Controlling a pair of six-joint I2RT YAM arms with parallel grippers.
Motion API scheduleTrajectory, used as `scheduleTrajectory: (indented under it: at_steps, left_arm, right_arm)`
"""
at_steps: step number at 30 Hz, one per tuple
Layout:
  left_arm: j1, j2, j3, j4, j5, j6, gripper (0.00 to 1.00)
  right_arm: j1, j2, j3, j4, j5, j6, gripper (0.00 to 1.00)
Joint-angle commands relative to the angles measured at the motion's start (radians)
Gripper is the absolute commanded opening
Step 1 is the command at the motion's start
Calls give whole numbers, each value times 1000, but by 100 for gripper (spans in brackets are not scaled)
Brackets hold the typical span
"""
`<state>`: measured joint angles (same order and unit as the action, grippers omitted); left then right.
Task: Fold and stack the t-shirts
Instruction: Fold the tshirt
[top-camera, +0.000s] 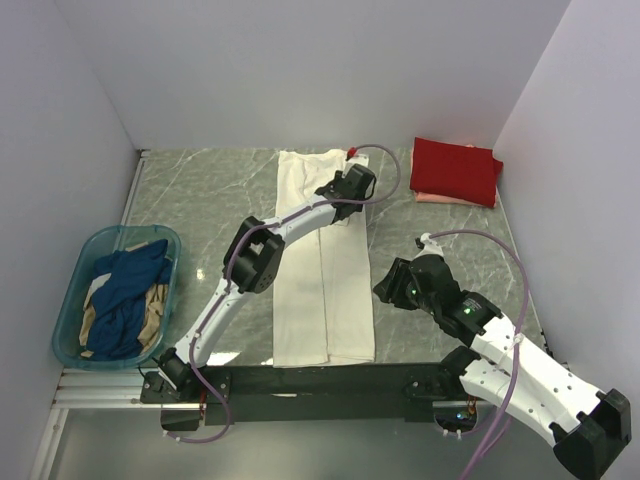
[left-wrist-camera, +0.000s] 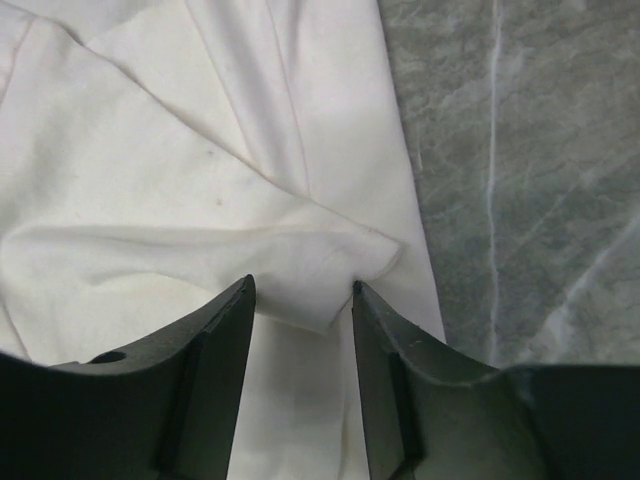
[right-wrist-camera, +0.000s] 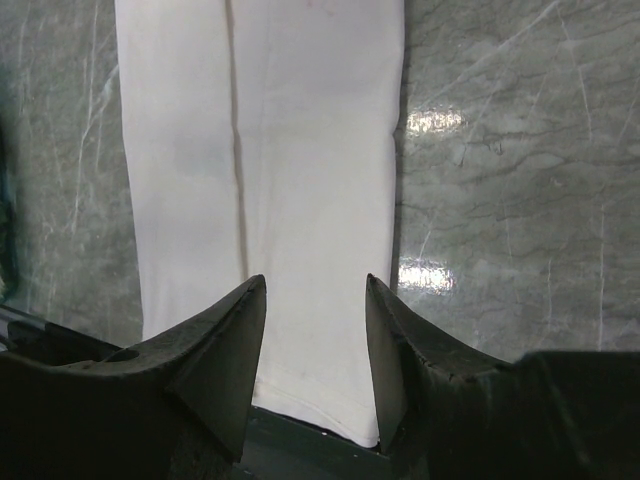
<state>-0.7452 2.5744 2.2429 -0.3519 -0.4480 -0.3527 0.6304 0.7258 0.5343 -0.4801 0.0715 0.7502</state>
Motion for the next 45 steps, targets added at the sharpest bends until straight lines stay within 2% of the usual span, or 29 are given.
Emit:
scheduleTrajectory:
  at_steps: [1,3,6,12,13,16,23,29,37,45]
  left_arm:
    - [3,1,35,71,-63,40,48]
    - [3,-10,15,100,-73,47,46]
    - [3,-19,4,123,-93,58,36]
    - [6,-34,-2,139,-116,70,9]
    - [9,-39,-5,139,-124,70,0]
    - [21,-71,-28,131,-145,55,0]
    - [121,-346,-303,175,-169,-57,0]
    - [227,-488,-471,157,-152,-130,0]
    - [351,-545,-594,139,-93,-201,0]
    - [368,-525,-644,61,-112,-308,0]
  right_arm:
    - [-3,-14,-10,15,17,-6,52]
    - [-5,-11,-13,21,14,-8,52]
    - [-5,-3,-14,28,14,-8,52]
    - [-5,0,-13,31,13,-8,52]
    - [-5,1,-10,32,11,-8,52]
    - [-3,9,-7,34,11,-9,52]
    - [-3,66,-4,78,-10,-11,52]
    - [-5,106,7,109,-15,-18,52]
    - [-3,182,29,136,-21,-38,52]
    - [-5,233,38,158,-26,-46,52]
